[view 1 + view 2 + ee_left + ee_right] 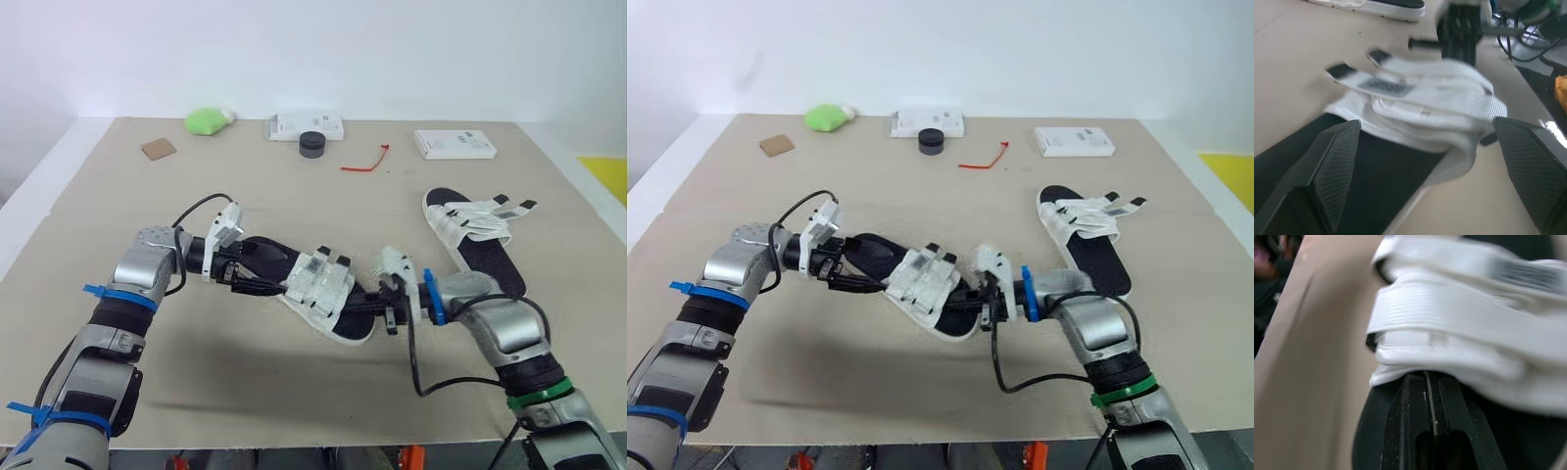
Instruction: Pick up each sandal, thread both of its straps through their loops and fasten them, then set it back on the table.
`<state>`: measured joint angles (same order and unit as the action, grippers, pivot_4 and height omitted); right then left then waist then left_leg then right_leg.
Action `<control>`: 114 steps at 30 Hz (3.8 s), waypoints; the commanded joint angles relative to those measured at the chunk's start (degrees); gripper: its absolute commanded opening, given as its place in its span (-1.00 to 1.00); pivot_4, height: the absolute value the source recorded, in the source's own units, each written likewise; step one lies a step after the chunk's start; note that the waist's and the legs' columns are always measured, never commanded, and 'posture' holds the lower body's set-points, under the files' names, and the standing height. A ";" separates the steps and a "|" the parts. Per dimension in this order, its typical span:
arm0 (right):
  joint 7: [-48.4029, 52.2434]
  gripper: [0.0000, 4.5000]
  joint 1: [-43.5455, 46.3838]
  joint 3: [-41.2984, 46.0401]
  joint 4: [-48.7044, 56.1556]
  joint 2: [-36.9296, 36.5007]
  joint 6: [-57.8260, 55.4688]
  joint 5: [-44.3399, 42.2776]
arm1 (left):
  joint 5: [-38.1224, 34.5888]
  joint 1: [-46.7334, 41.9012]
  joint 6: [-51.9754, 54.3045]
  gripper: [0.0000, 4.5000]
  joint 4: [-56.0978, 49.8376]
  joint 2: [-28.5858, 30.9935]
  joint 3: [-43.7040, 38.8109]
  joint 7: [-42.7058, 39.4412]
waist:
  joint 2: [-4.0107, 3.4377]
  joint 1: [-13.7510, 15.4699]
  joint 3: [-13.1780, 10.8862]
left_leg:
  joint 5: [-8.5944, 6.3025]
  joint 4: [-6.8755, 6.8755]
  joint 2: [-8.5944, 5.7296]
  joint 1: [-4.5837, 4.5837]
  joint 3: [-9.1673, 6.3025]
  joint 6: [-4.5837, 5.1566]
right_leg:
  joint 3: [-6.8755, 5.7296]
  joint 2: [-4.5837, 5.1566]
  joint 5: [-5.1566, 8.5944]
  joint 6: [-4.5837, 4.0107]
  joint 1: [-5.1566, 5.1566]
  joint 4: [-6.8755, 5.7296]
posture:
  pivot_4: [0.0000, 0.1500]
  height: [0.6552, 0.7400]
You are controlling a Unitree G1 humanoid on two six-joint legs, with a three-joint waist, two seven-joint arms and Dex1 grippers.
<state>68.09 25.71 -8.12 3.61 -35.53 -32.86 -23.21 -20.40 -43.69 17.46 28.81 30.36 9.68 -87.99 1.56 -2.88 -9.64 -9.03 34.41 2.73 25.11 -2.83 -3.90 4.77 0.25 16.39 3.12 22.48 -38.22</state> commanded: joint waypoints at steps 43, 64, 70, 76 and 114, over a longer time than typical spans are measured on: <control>-22.66 -1.00 -24.86 36.44 32.90 -12.36 -9.75 -24.87 | 6.36 6.92 0.10 -0.98 -10.41 -8.47 -1.13 22.41 | -0.28 0.39 -0.52 | 0.28 0.30 -0.13 -0.08 -0.30 0.81 | -0.16 0.01 -0.39 0.12 -0.35 -0.06 | 1.00 1.00; -25.03 -1.00 -20.32 27.75 28.89 -10.11 -3.44 -19.72 | 9.23 11.60 19.82 -0.98 -24.52 -13.31 -19.56 71.21 | -0.19 1.12 -0.56 | 0.57 0.29 -0.18 -0.03 -0.30 0.57 | -0.13 0.05 -0.69 0.21 -0.30 -0.07 | 1.00 1.00; -24.89 -1.00 -19.63 27.05 27.82 -9.46 -2.39 -19.14 | 8.78 7.64 16.27 0.09 -21.05 -14.43 -19.01 71.48 | -0.17 1.47 -0.58 | 0.74 0.29 -0.17 -0.03 -0.32 0.48 | -0.14 0.02 -0.85 0.22 -0.28 -0.06 | 1.00 1.00; -24.36 -1.00 -21.15 28.11 28.15 -9.22 -2.18 -19.82 | 1.14 9.33 18.37 0.99 -28.90 -13.45 -20.40 63.97 | -0.17 1.46 -0.58 | 0.75 0.26 -0.16 -0.02 -0.30 0.46 | -0.11 0.01 -0.86 0.23 -0.25 -0.06 | 1.00 1.00; -19.18 -1.00 -25.58 33.26 22.54 -13.33 -3.02 -17.93 | -14.13 27.97 21.12 0.99 -38.64 6.29 -14.68 41.39 | -0.12 1.48 -0.61 | 0.85 0.07 0.06 -0.05 0.34 0.50 | 0.07 0.11 -0.88 0.08 -0.03 -0.02 | 1.00 1.00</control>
<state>49.44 0.08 22.72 23.59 -48.49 -36.00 -39.97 -36.28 -13.95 41.10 -11.20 37.00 -5.74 -45.99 1.44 -1.40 -10.25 -8.17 34.49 2.79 25.06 -2.51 -3.39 4.83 0.36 15.51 3.20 22.44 -38.25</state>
